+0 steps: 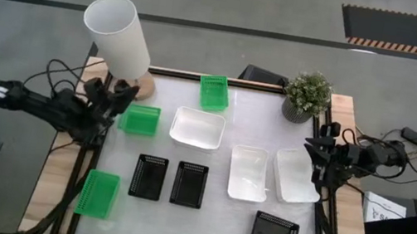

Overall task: Stack baskets by color
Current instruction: Stack the center white bin on top of the left white bin

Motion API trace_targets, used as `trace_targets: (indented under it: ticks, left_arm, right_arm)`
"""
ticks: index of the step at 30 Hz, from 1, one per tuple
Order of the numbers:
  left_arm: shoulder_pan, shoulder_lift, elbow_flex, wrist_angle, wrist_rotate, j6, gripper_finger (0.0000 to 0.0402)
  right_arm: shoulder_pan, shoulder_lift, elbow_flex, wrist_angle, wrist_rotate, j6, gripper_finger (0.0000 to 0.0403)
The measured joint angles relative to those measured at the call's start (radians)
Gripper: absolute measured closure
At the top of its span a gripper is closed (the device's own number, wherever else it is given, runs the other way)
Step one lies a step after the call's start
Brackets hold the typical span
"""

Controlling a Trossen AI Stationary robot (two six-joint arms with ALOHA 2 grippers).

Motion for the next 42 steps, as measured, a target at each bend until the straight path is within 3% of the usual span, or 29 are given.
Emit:
trace_targets:
  ticks: [11,19,22,29,42]
  left_arm:
    - [-0.040,0.461,0.453,-0.505,-0.001,-0.292,0.0402]
    - [-0.112,0.704,0.789,-1.145,0.003,-0.737,0.0402]
    - [-0.133,0.796,0.919,-1.309,-0.004,-0.838,0.0402]
    - [-0.146,0.981,1.152,-1.356,-0.003,-0.849,0.0402]
    - [-0.063,1.235,1.368,-1.401,0.080,-0.847,0.0402]
  right_arm:
    - [0.000,0.000,0.000,-0.017,-0.004,0.027,0.0335]
    - [0.000,0.000,0.000,-0.046,-0.004,0.043,0.0335]
    - [0.000,0.000,0.000,-0.053,-0.004,0.042,0.0335]
    - [0.000,0.000,0.000,-0.052,-0.004,0.045,0.0335]
    - [0.000,0.000,0.000,-0.050,-0.004,0.075,0.0335]
